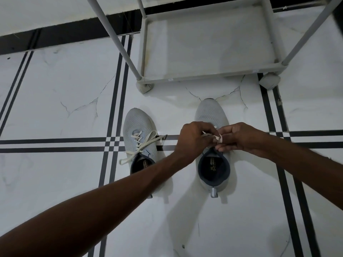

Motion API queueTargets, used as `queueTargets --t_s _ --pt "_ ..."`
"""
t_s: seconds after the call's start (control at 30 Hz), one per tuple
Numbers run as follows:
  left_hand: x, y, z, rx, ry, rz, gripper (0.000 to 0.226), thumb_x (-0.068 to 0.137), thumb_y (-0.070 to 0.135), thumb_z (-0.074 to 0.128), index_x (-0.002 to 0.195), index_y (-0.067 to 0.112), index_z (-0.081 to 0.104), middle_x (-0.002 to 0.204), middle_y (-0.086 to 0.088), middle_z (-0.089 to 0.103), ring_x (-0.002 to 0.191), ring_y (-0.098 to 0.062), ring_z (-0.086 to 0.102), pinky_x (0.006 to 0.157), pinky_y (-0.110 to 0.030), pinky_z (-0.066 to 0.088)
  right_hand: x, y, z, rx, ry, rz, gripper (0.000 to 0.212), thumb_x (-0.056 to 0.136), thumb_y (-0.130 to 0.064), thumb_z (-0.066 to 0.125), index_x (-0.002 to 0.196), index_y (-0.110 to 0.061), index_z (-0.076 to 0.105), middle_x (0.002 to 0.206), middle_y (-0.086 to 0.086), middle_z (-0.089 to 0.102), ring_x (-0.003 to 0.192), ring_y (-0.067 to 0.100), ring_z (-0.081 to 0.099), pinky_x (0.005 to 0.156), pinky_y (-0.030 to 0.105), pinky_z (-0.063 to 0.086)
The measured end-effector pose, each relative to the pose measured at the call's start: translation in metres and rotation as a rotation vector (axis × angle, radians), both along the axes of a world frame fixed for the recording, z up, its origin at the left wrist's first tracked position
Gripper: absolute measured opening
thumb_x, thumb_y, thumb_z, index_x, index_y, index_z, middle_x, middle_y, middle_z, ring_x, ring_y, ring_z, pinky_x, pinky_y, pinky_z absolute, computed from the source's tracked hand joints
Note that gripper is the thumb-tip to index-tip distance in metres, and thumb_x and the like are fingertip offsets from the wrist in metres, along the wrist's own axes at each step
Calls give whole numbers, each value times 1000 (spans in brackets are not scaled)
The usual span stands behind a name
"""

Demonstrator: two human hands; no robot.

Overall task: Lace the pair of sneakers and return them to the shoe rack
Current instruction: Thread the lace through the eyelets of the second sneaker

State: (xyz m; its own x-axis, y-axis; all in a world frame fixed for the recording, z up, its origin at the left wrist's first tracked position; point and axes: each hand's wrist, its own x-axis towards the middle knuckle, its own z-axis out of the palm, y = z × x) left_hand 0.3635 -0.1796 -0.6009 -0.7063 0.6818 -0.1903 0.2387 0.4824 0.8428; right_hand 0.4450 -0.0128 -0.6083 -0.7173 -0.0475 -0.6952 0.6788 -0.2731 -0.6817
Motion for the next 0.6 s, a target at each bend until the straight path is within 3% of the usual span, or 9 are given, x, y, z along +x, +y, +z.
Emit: queueTargets --t_s 0.1,0.2,0.3,0.37,0.47,0.53,0.6 --pt "-3 -4 -2 -12 -108 11 7 76 5 78 79 12 79 57 15 65 50 2 57 54 -14 47 -1 -2 -2 262 34 -36 12 89 2 66 99 0 73 83 22 76 64 19 75 57 22 60" --pt "-19 -28 -14 -56 -331 -30 14 79 0 77 76 14 77 53 11 66 49 0 58 50 -14 47 7 5 -16 822 158 26 13 85 2 69 81 -9 76 62 7 74 51 15 72 55 32 62" --pt "-30 -45 -20 -100 -483 -61 20 82 -3 75 75 15 76 66 -1 70 54 -1 61 51 -15 49 18 8 -27 1027 191 69 21 84 1 67 75 -17 75 59 -4 70 46 6 68 55 30 61" --pt "-33 -46 -21 -132 -514 -44 16 83 0 74 78 14 75 80 -12 74 58 -1 59 53 -15 48 19 5 -27 1002 158 47 22 89 -3 63 78 -17 74 57 -5 68 41 5 65 45 22 56" --pt "-35 -39 -18 -68 -640 -9 10 89 12 72 82 18 76 112 -22 73 68 -5 58 62 -20 48 9 5 -19 773 92 -178 11 90 -12 66 87 -15 77 63 6 72 41 15 60 43 24 50" --pt "-36 -33 -13 3 -741 9 12 94 22 67 92 17 77 109 -13 73 73 -7 56 74 -26 51 1 4 -12 494 52 -320 8 90 -14 69 95 -11 75 79 11 76 47 14 56 44 23 46" --pt "-35 -25 -9 42 -810 31 18 97 26 61 102 16 76 102 -3 71 72 -8 52 78 -30 47 -6 -1 -7 187 16 -400 7 92 -10 66 97 -7 70 79 8 75 53 11 58 45 20 48"
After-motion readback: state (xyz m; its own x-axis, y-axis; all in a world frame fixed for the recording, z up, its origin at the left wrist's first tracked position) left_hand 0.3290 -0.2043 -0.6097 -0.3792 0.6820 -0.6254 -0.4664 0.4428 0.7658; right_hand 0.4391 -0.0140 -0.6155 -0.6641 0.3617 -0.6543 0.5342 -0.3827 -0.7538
